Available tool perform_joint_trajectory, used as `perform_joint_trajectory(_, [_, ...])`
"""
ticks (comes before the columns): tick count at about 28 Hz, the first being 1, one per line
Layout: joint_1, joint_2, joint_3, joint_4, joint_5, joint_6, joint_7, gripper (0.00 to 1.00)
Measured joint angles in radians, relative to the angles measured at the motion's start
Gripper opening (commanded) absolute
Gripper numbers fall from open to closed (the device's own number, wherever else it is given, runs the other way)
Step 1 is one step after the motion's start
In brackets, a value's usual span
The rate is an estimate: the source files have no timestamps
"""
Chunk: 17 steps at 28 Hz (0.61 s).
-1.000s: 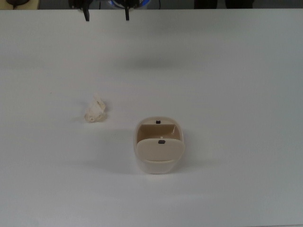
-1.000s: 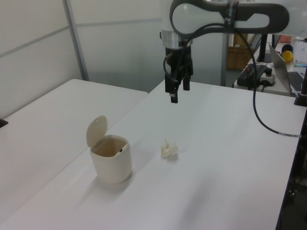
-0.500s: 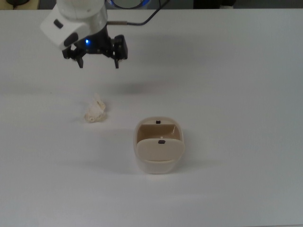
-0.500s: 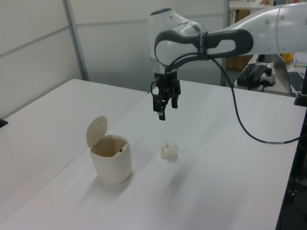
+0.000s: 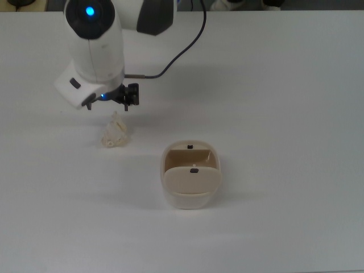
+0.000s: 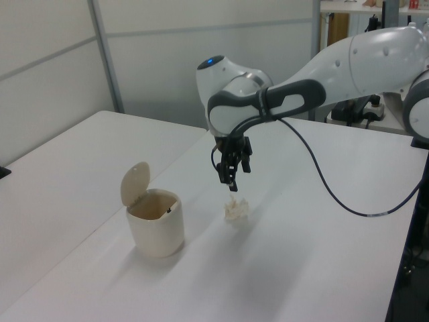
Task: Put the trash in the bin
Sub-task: 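Move the open gripper down over the crumpled white paper ball, then lower the gripper onto the paper ball and close on it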
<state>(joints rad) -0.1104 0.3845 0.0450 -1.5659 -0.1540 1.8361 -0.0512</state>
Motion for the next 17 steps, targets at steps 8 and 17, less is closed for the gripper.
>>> perform_joint_trajectory(8, [0.034, 0.07, 0.009, -0.003, -0.066, 0.009, 0.0, 0.55])
perform_joint_trajectory(17, [0.061, 0.093, 0.009, -0.011, -0.087, 0.025, -0.009, 0.06])
